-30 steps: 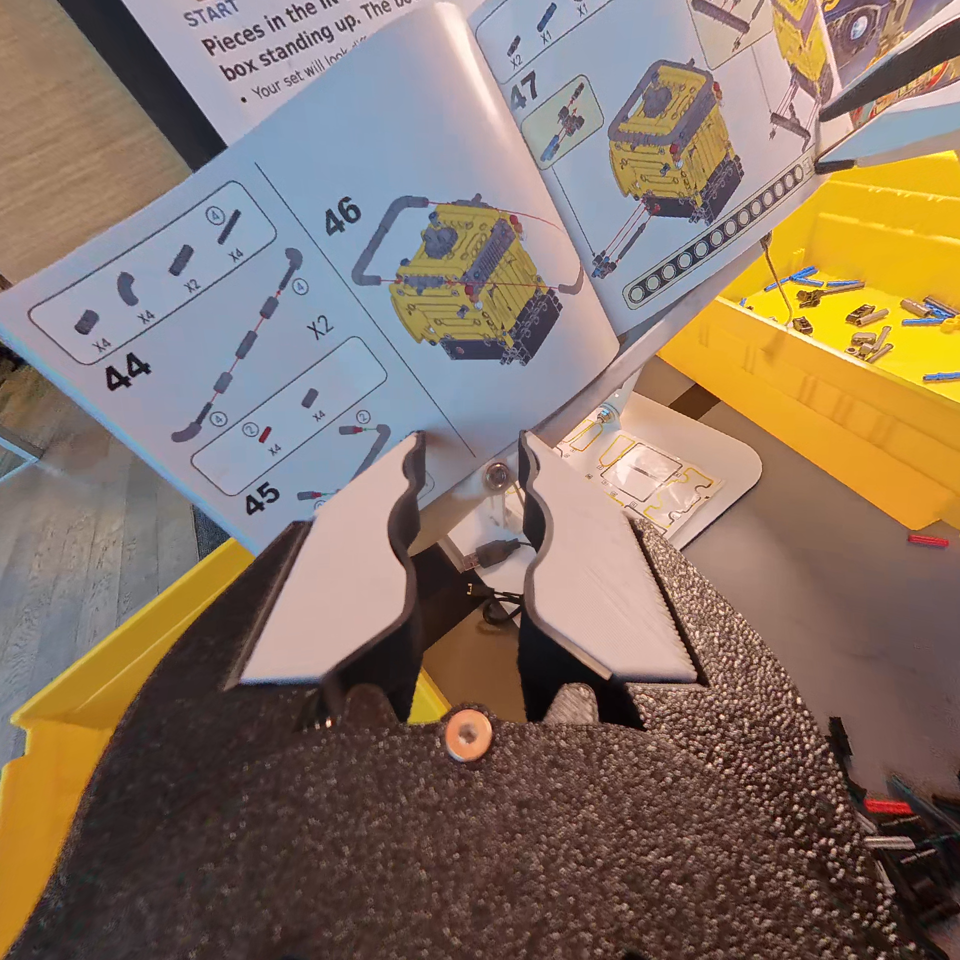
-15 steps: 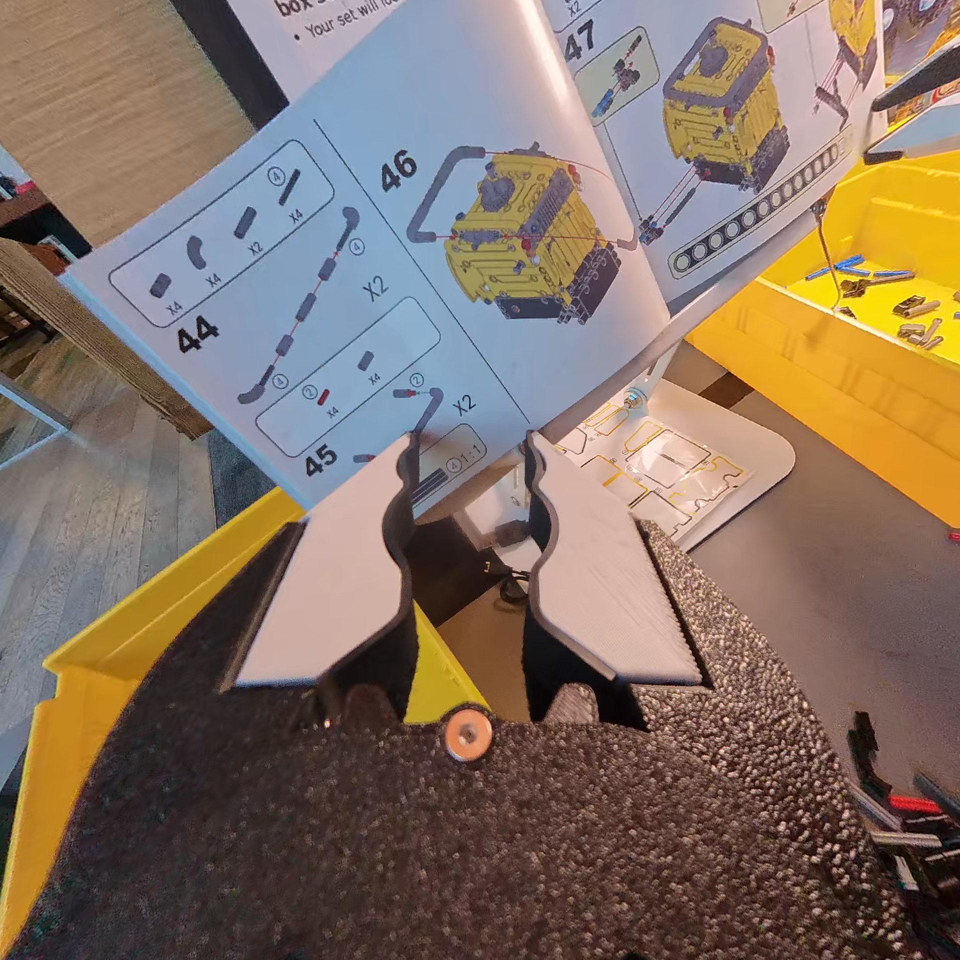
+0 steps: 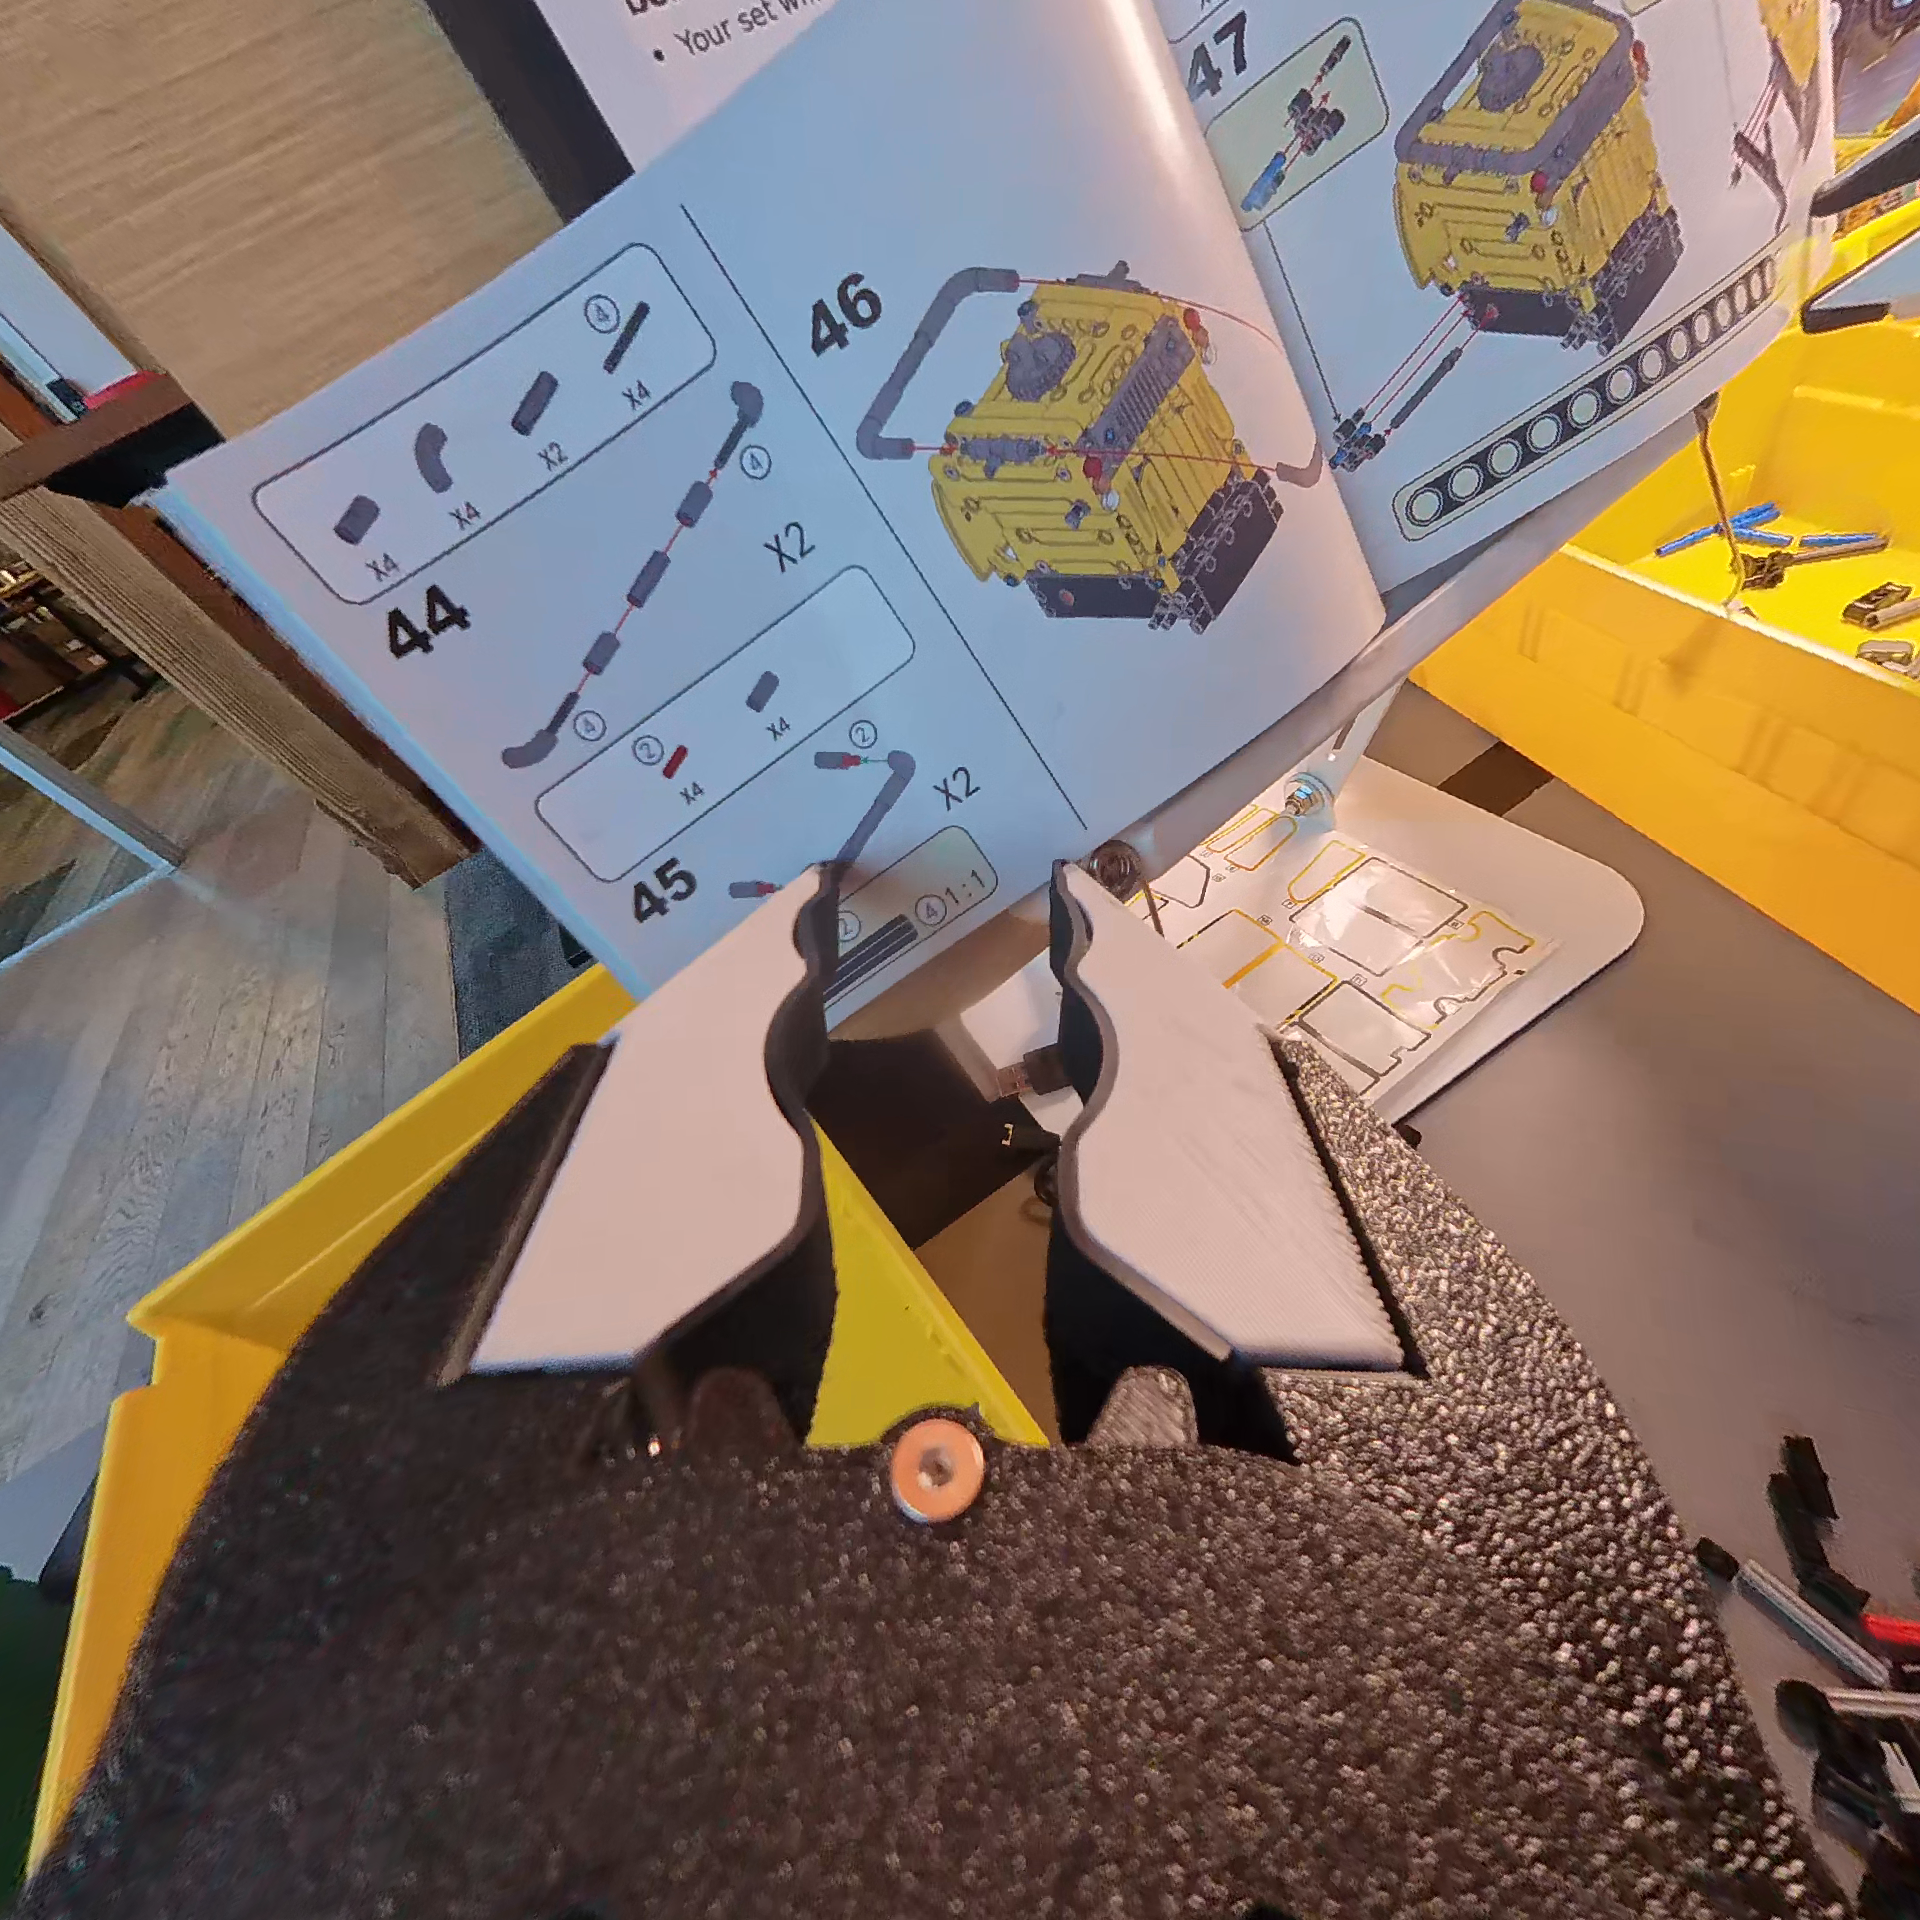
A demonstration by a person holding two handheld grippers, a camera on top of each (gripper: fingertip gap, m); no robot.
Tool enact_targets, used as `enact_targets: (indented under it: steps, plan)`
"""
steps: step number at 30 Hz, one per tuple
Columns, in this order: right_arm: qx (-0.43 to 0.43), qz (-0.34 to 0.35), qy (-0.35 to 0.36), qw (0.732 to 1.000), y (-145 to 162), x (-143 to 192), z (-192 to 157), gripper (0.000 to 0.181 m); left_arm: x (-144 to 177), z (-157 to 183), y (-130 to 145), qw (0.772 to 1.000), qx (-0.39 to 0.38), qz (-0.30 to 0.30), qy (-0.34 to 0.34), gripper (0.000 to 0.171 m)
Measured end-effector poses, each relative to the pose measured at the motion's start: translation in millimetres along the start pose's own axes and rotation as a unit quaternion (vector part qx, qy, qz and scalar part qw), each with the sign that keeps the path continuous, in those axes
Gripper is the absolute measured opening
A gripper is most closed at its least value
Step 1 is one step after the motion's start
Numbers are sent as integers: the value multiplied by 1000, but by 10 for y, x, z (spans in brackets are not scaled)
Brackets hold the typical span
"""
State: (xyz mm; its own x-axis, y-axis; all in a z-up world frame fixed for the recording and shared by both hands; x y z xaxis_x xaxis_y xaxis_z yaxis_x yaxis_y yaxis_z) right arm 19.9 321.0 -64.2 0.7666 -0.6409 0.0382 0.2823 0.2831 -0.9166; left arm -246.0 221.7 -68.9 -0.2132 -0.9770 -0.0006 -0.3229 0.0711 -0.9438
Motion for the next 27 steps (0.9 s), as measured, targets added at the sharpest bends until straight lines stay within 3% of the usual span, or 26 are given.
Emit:
enact_targets:
  steps: [12,20,24,27]
  plan:
    - [-2,-1,0,1000,33,25,4,26,12,10,13,1000,14,-1,5,47]
    - [-2,0,1,1000,35,31,5,26,-12,39,-37,999,16,24,-21,93]
    - [-5,7,3,1000,-2,44,2,26,-42,50,-23,999,7,26,-40,91]
    - [-12,20,8,1000,-90,73,3,26,-45,23,-49,998,17,36,-48,80]
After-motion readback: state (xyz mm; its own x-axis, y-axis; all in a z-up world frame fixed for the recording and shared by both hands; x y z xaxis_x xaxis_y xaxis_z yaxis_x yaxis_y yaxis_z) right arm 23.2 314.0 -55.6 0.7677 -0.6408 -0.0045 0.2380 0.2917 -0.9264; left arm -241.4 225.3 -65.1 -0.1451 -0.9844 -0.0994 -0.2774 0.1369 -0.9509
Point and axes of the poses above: each gripper's, where its closed fingertips meet, x back along the fingers, y out of its underside, z = x × y across the jaws, the point moved 4 cm from there along x, back along the fingers, and after that the axes turned 15 degrees about z, right-handed, at the moved point
